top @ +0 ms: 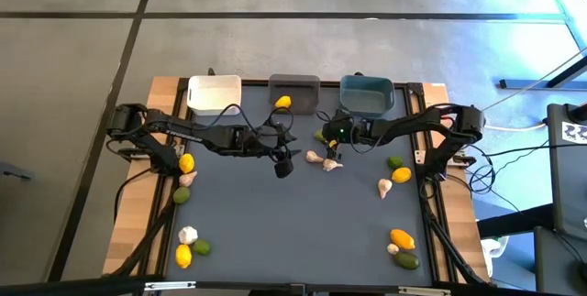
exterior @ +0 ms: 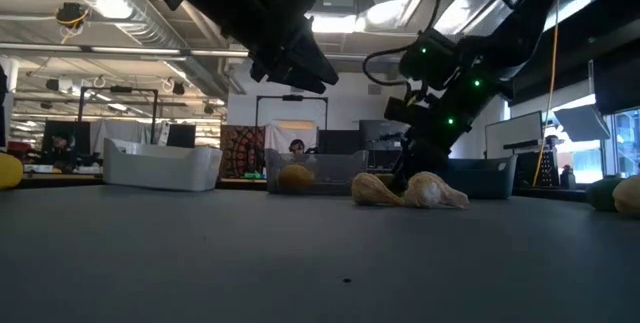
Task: Sort produce into baskets
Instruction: Put the lime into the blue bin, then put the garlic into the white bin
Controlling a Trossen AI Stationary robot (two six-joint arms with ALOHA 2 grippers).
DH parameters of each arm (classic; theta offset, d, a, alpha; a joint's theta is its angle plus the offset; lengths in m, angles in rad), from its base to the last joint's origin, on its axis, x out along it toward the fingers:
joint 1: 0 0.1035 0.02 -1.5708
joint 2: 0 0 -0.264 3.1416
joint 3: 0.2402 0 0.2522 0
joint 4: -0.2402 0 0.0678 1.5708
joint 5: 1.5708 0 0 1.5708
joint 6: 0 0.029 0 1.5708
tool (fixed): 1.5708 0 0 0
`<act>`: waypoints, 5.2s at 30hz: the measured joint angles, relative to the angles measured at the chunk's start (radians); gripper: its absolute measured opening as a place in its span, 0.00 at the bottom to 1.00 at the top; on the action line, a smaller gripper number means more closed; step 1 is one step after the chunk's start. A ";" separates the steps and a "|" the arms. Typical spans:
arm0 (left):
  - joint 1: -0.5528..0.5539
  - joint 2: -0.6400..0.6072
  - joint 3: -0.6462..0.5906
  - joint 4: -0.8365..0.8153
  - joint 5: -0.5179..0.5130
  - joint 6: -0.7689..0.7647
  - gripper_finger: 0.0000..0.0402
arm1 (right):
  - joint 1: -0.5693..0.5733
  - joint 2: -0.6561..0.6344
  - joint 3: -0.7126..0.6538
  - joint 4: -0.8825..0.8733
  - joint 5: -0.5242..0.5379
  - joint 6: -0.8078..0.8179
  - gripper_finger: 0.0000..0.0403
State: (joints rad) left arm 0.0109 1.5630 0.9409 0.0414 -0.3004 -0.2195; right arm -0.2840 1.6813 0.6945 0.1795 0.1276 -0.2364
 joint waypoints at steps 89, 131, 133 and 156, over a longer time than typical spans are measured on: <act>0.000 0.000 -0.001 -0.001 0.000 0.010 0.50 | -0.541 -0.186 0.000 -0.259 -0.167 0.156 0.35; 0.000 0.001 -0.001 0.010 0.001 0.029 0.50 | -0.510 -0.472 0.000 -0.352 -0.274 0.152 0.55; 0.000 0.001 -0.001 0.015 0.001 0.044 0.50 | -0.475 -0.528 0.000 -0.382 -0.288 0.152 0.55; 0.046 0.028 0.016 0.082 0.033 0.099 0.50 | 0.003 -0.632 -0.071 -0.412 -0.070 0.312 0.55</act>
State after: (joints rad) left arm 0.0572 1.5908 0.9566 0.1238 -0.2676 -0.1207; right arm -0.2806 1.0496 0.6232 -0.2323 0.0579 0.0752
